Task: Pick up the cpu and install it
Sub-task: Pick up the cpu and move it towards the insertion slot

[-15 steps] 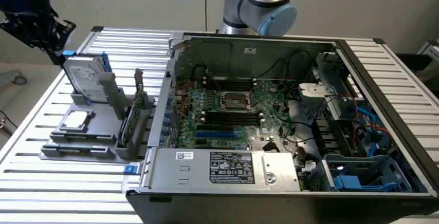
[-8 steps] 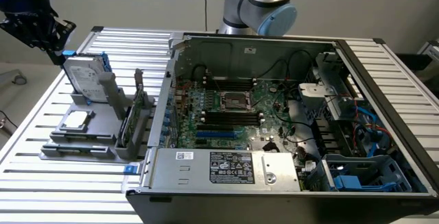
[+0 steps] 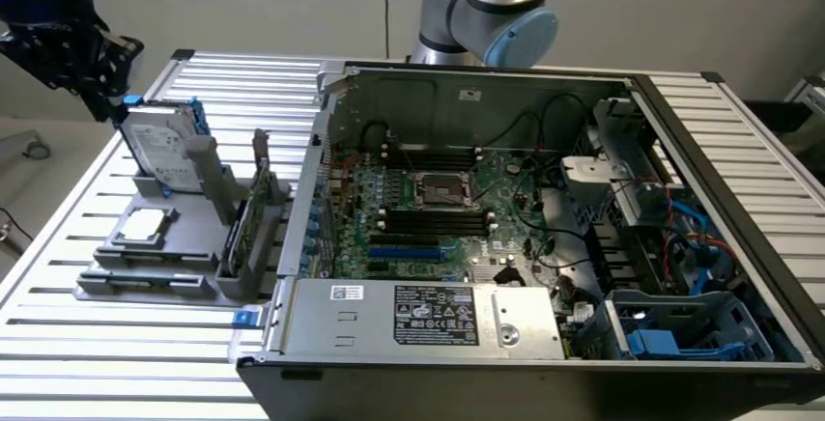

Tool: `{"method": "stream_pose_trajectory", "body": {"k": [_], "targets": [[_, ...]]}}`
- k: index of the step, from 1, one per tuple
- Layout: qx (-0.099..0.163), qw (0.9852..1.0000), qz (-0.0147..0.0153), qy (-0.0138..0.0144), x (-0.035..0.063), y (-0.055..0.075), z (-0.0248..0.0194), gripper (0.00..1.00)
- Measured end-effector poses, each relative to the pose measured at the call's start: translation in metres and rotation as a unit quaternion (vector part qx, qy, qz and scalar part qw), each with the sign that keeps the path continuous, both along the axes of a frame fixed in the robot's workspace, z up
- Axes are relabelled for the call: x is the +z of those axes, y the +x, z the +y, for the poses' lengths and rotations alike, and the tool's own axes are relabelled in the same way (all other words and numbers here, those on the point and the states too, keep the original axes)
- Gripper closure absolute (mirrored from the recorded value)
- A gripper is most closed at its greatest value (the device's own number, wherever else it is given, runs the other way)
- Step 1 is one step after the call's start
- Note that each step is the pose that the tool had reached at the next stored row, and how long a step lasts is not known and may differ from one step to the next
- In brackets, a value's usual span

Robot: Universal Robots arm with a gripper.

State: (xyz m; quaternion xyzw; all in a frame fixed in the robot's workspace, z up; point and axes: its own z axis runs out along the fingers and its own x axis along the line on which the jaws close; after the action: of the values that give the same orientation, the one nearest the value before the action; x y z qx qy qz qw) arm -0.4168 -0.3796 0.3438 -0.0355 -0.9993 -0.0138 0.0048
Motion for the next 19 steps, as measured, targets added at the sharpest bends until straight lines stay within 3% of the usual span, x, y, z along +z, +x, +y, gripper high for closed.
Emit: {"method": "stream_pose_trajectory", "body": {"k": [2, 3, 7, 10, 12, 19], "targets": [[0.000, 1.0000, 0.0002, 0.0000, -0.0001, 0.000, -0.0001, 0.64], [0.000, 1.0000, 0.0002, 0.0000, -0.0002, -0.001, -0.0001, 0.64], [0.001, 1.0000, 0.0004, -0.0010, -0.0020, -0.005, 0.0000, 0.46], [0.002, 1.0000, 0.0003, -0.0015, -0.0058, -0.010, -0.0007, 0.46], [0.002, 1.0000, 0.0007, -0.0015, -0.0085, -0.011, -0.0032, 0.46], [0.005, 1.0000, 0.0029, -0.0014, -0.0206, -0.011, -0.0192, 0.46]]}}
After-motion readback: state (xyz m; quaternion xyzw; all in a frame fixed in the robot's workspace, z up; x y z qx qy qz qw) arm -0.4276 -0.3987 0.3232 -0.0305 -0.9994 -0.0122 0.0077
